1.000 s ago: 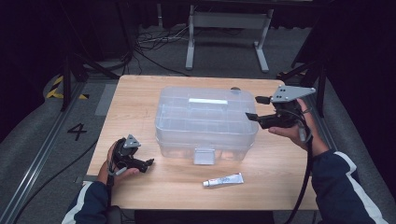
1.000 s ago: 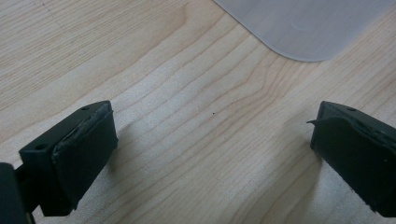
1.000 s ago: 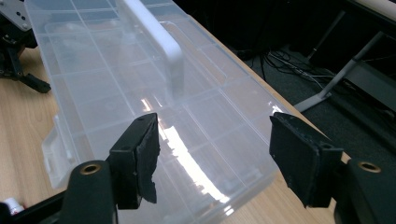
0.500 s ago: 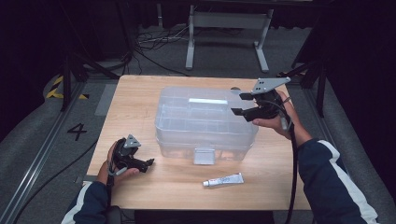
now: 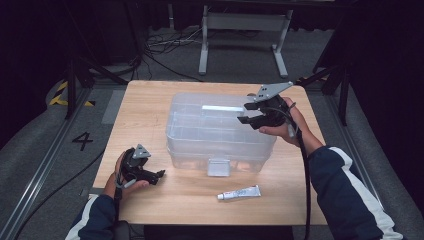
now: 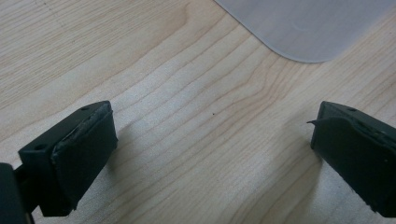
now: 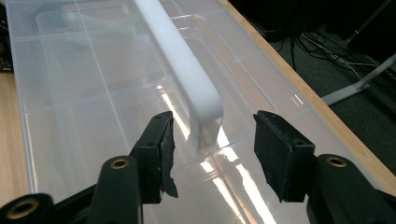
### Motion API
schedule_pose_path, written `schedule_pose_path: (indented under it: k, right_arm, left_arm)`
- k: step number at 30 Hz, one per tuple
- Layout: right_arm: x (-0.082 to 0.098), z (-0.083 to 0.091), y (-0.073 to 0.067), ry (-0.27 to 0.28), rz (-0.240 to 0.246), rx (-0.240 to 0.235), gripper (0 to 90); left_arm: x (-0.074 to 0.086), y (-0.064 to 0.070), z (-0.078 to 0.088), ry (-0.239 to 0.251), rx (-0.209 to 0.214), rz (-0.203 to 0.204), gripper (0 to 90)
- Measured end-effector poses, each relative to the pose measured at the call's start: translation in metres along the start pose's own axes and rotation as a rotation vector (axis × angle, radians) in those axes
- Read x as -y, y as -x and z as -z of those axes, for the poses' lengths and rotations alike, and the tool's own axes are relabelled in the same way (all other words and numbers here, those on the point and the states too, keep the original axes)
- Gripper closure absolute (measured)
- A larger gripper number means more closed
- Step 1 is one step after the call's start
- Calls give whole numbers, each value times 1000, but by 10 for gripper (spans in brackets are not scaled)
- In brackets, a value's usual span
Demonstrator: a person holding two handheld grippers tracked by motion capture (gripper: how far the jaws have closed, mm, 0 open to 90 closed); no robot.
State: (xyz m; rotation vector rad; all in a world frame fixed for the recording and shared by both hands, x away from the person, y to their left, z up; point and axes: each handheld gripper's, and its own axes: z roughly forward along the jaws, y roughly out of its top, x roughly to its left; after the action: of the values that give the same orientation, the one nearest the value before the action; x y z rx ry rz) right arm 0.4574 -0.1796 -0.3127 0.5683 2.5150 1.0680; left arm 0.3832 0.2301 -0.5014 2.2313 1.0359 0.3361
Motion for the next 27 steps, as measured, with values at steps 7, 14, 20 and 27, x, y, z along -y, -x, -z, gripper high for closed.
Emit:
schedule_pose_path:
  k: [7, 14, 20, 27]
  right_arm:
    - [-5, -8, 2, -14, -10, 5, 626]
    - [-11, -11, -2, -20, 14, 10, 732]
    - [-14, -11, -1, -19, 19, 13, 738]
    - [-19, -10, 3, -26, 1, 12, 737]
  left_arm:
    - [0, 0, 0, -1, -1, 1, 5]
    - [0, 0, 0, -1, 6, 2, 12]
    - [-2, 1, 1, -7, 14, -11, 42]
    - [-7, 1, 6, 8, 24, -47, 229]
